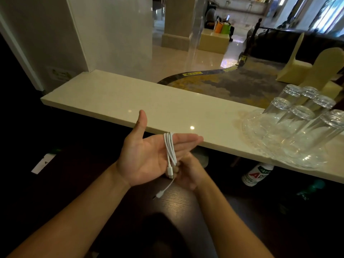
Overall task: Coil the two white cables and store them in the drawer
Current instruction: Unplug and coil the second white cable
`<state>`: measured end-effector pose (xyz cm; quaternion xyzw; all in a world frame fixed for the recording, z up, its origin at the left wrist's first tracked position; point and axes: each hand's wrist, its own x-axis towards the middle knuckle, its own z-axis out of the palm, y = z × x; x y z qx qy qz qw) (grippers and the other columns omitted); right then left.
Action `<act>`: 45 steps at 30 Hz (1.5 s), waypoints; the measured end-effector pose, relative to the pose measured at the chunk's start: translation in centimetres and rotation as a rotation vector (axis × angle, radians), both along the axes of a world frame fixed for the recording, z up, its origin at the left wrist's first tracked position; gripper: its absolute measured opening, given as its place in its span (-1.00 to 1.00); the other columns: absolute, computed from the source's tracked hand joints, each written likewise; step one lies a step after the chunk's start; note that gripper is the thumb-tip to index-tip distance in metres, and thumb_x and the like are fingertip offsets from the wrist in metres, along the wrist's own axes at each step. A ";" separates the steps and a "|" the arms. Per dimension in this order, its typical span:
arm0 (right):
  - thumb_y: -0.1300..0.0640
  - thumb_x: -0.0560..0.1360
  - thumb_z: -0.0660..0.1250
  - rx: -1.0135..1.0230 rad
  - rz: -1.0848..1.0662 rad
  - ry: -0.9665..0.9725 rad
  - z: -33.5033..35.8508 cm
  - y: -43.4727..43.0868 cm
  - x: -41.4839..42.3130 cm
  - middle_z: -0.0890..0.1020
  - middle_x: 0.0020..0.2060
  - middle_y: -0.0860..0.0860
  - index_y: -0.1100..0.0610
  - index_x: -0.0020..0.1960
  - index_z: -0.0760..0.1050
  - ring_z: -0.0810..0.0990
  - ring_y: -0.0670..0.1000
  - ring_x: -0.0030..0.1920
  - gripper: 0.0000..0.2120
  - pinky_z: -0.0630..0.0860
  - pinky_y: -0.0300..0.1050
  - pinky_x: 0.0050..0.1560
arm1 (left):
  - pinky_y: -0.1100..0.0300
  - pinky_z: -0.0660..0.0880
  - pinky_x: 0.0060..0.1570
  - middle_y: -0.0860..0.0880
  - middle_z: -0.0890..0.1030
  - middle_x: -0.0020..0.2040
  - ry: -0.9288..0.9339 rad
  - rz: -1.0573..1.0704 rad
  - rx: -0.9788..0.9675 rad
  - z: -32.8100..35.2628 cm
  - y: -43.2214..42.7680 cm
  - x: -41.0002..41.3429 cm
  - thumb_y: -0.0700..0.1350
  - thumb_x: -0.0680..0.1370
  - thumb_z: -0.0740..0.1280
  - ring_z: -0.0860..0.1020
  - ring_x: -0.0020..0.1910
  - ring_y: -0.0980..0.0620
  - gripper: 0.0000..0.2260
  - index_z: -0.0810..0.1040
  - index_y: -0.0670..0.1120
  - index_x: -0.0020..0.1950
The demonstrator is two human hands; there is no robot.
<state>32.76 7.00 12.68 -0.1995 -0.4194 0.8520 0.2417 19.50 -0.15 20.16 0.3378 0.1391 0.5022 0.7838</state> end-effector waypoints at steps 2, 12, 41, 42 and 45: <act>0.13 0.47 0.27 -0.119 -0.018 0.123 -0.9 -1.9 -0.4 0.28 -0.51 -0.07 0.09 -0.34 0.34 0.11 -0.09 -0.47 -0.77 0.04 -0.21 -0.45 | -0.04 0.04 0.52 -0.29 0.34 0.48 0.015 0.087 0.005 -0.2 0.1 -0.1 0.49 0.44 -0.10 0.25 0.52 -0.13 0.01 0.29 -0.37 0.45; 0.03 0.62 0.15 0.007 -0.144 -0.062 -0.3 -4.8 1.2 0.20 -0.49 -0.04 0.11 -0.26 0.41 0.13 -0.10 -0.50 -0.69 0.11 -0.25 -0.49 | 0.03 0.03 0.52 -0.18 0.41 0.47 0.234 0.252 0.033 -1.3 0.9 -0.4 0.44 0.47 -0.20 0.31 0.50 -0.02 -0.06 0.35 -0.31 0.44; 0.10 0.49 0.40 0.513 0.281 -0.155 6.6 4.2 1.8 0.54 -0.42 -0.02 0.16 -0.20 0.54 0.47 -0.08 -0.41 -0.84 0.43 -0.23 -0.32 | -0.03 -0.01 0.53 -0.47 0.26 0.45 0.142 -0.194 0.013 -1.2 -0.2 0.8 0.48 0.44 -0.15 0.22 0.51 -0.26 0.07 0.23 -0.50 0.40; 0.06 0.45 0.43 0.409 0.244 -0.107 5.6 3.6 1.7 0.55 -0.41 -0.04 0.13 -0.23 0.54 0.49 -0.10 -0.42 -0.83 0.45 -0.27 -0.34 | -0.04 -0.02 0.53 -0.47 0.25 0.44 0.123 -0.193 0.010 -1.2 -0.2 0.7 0.49 0.43 -0.13 0.21 0.51 -0.27 0.07 0.23 -0.51 0.40; 0.18 0.51 0.32 0.116 0.081 -0.014 3.2 1.4 1.5 0.57 -0.46 -0.05 0.07 -0.34 0.55 0.52 -0.14 -0.47 -0.76 0.47 -0.31 -0.47 | -0.10 -0.05 0.54 -0.53 0.23 0.42 0.085 -0.167 0.009 -1.5 -0.2 0.5 0.48 0.44 -0.07 0.18 0.51 -0.34 0.07 0.25 -0.52 0.38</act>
